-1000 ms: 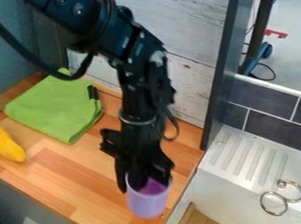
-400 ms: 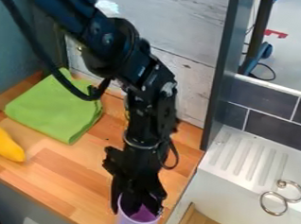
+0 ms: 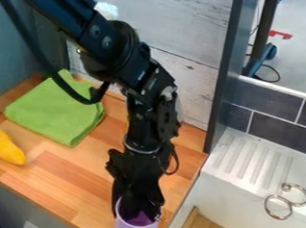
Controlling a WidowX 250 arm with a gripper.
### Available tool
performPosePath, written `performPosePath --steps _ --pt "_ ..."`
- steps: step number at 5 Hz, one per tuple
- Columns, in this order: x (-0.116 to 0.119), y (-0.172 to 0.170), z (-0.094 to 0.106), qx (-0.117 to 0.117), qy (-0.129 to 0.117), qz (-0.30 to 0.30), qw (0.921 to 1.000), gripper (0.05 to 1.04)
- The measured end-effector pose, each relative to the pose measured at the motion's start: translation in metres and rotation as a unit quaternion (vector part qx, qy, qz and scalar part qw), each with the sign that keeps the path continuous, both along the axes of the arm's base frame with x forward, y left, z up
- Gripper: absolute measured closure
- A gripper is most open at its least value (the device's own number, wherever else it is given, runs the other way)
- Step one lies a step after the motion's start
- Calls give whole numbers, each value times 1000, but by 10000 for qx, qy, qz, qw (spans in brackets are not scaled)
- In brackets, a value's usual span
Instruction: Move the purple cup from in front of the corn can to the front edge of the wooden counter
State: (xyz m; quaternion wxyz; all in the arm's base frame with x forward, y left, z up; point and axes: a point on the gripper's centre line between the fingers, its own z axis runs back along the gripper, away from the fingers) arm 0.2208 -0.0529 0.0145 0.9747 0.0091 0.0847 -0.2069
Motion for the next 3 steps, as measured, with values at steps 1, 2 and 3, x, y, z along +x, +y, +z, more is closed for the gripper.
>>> performPosePath --steps 1,2,3 --pt "-6 -4 -1 -292 -214 -441 9984 947" --pt "-16 -2 0 -400 -417 -953 9938 714" --pt "-16 -4 12 -559 -836 -1171 9880 410"
